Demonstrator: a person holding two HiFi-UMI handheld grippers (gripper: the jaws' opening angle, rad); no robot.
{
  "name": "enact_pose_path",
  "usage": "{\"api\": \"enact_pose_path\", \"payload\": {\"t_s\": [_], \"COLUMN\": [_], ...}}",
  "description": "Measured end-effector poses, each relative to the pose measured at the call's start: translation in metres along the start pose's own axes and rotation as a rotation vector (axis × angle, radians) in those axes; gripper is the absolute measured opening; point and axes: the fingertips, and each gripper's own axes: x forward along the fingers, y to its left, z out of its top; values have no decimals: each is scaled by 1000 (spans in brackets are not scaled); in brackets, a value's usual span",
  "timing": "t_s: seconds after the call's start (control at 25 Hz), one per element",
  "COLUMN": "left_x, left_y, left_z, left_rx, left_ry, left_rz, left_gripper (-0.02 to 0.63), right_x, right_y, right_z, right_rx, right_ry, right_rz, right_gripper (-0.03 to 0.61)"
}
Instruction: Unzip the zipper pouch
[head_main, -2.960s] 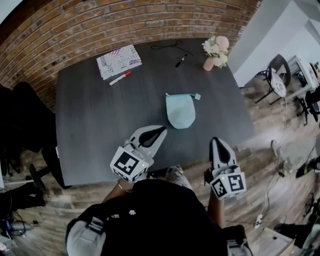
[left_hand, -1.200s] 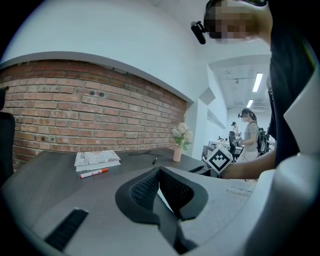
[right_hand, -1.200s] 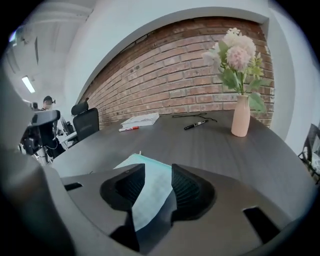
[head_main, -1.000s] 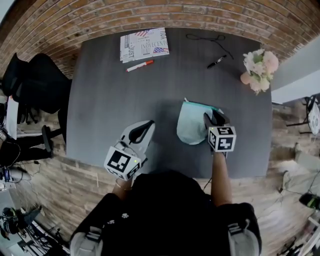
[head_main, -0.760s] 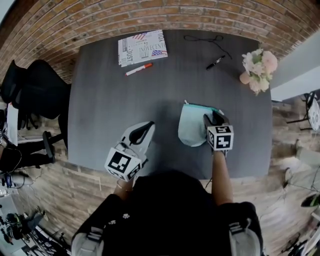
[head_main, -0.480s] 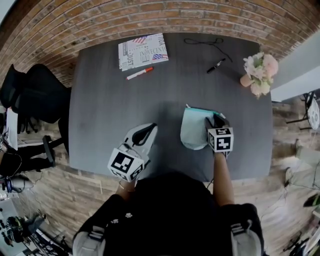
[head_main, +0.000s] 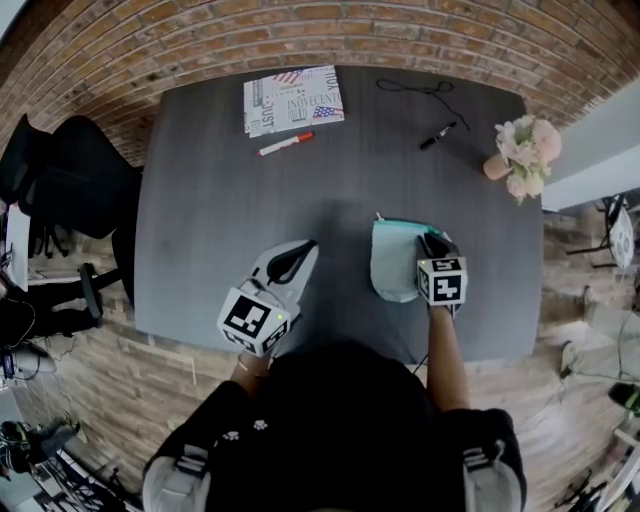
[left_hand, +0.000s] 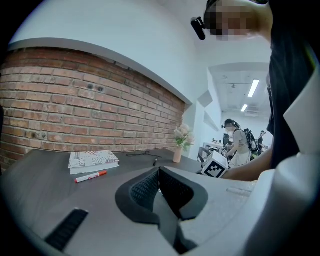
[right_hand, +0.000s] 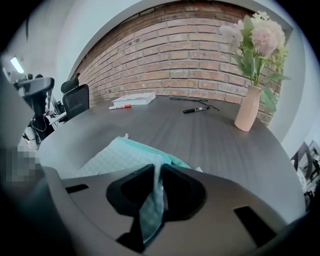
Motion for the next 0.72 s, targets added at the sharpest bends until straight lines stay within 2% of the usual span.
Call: {"api": "enact_pose_path", "payload": {"t_s": [0.08, 0.16, 0.72], "left_x": [-3, -6, -22], "left_y": [1, 2, -11], "left_z": [1, 3, 7], "left_rx": [4, 8, 5], "left_ry": [-5, -11, -62], "left_rz": [5, 8, -8], "left_gripper": [5, 5, 5], "right_x": [-1, -5, -72], "right_y": [4, 8, 49], "right_z": [1, 4, 50], "right_rx": [-9, -13, -104], "right_ry": [-1, -6, -205], "right_rz": [12, 21, 56], "right_gripper": [29, 21, 12]}}
